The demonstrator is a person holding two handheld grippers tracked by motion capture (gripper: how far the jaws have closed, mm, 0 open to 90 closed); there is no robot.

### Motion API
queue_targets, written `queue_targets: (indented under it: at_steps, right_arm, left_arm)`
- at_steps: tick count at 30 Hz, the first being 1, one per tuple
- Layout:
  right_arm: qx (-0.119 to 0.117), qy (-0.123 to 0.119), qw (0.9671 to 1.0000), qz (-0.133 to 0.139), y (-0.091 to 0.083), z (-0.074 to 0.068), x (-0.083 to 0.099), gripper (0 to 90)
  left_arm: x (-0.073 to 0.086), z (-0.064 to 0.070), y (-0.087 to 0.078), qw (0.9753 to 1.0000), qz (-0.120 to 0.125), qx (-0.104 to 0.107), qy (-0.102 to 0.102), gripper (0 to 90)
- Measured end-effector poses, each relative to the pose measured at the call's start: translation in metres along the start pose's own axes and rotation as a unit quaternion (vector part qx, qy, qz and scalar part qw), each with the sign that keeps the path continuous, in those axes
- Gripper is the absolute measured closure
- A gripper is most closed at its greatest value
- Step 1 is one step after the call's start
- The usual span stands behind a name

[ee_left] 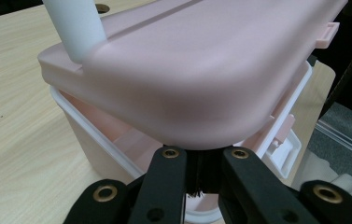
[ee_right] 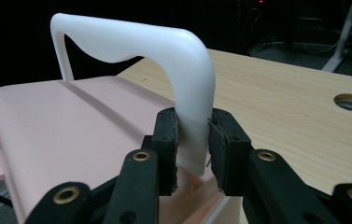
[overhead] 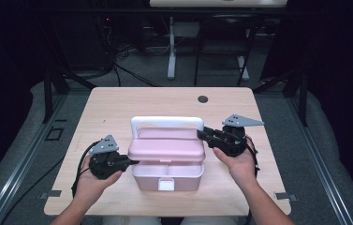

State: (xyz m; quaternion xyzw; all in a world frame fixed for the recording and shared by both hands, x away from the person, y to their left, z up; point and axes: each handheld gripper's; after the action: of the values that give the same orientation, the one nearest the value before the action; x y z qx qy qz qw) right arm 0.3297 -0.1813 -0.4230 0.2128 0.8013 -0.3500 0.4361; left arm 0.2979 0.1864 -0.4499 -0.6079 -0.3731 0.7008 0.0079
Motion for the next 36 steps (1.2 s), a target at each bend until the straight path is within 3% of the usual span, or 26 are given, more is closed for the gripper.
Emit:
queue_targets:
  at_steps: [8, 12, 15, 18, 23, 30, 36]
  right_arm:
    - [0.018, 0.010, 0.9996, 0.020, -0.017, 0.009, 0.004, 72.0]
    - [0.030, -0.002, 0.9993, 0.023, -0.023, 0.008, 0.009, 69.5]
    - [0.050, -0.015, 0.9978, 0.041, -0.031, 0.008, 0.017, 64.9]
    - [0.048, -0.008, 0.9978, 0.045, -0.035, 0.011, 0.022, 65.5]
    - [0.035, -0.013, 0.9990, 0.026, -0.034, 0.007, 0.031, 75.4]
    - [0.032, -0.044, 0.9985, -0.003, -0.020, -0.003, 0.048, 88.5]
    - [0.013, -0.054, 0.9983, -0.021, -0.009, -0.014, 0.060, 90.0]
  left_arm:
    - [-0.009, -0.004, -0.003, 0.9999, 0.008, -0.007, 0.002, 89.8]
    - [-0.015, -0.006, -0.004, 0.9998, 0.011, -0.013, 0.003, 89.8]
    - [-0.023, -0.010, -0.006, 0.9997, 0.015, -0.020, 0.005, 89.8]
    - [-0.030, -0.014, -0.007, 0.9996, 0.015, -0.023, 0.007, 89.8]
    - [-0.040, -0.020, -0.007, 0.9993, 0.017, -0.032, 0.010, 89.8]
    - [-0.052, -0.029, -0.007, 0.9992, 0.019, -0.036, 0.005, 89.8]
    - [-0.062, -0.036, -0.006, 0.9989, 0.017, -0.043, 0.006, 89.8]
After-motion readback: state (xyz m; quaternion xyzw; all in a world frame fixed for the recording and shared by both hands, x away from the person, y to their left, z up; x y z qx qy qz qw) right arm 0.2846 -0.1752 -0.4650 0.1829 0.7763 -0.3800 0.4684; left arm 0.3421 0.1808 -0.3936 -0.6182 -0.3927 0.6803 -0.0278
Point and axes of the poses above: each handheld gripper's, and its own axes: y roughly forward along the jaws, x roughly out of its underside, z roughly to its right, and after that the axes turned 11 degrees about y, right-handed
